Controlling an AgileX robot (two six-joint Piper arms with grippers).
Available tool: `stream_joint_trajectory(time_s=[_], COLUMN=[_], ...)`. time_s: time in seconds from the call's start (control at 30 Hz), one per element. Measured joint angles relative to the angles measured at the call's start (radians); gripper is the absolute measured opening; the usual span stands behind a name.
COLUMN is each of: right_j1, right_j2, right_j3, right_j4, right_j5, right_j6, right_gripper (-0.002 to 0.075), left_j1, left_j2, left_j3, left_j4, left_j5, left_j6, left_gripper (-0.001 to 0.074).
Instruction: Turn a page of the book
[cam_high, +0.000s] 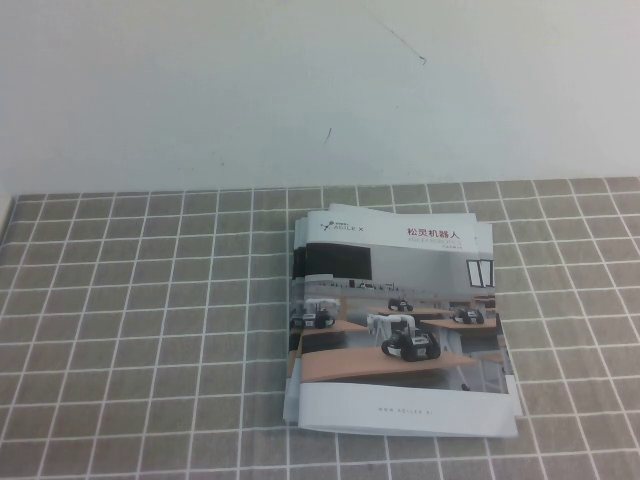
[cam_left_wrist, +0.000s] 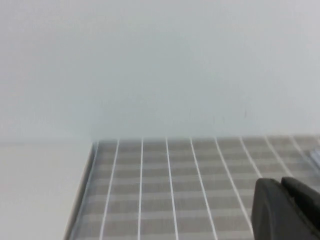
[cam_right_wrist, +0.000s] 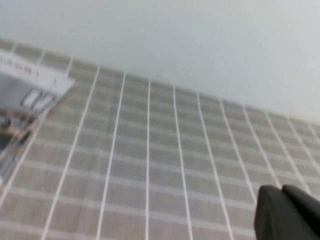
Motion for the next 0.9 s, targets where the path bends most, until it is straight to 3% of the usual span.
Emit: stream_joint_trajectory(time_s=[0.33, 0.57, 0.73, 0.9], right_j1=[0.000, 0.000, 0.000, 0.000], right_j2=[0.000, 0.000, 0.000, 0.000], right_j3=[0.000, 0.000, -0.013, -0.128], right_j4=[0.025, 0.049, 0.061, 0.061], right_j5=[-0.546, -0.625, -0.572, -0.307], right_j6=[0.059, 0.060, 0.060, 0.054], right_gripper=[-0.0002, -0.0002, -0.0002, -0.0002], left_j1=[0.000, 0.000, 0.000, 0.000], left_j2=[0.000, 0.000, -0.005, -0.003], left_j3=[0.000, 0.000, 0.000, -0.136], left_j4=[0.015, 0.015, -0.133, -0.328], left_j5=[-0.531, -0.763, -0.765, -0.426], left_j6=[0.067, 0.071, 0.149, 0.279], left_gripper=[-0.0003, -0.0003, -0.0003, -0.0003])
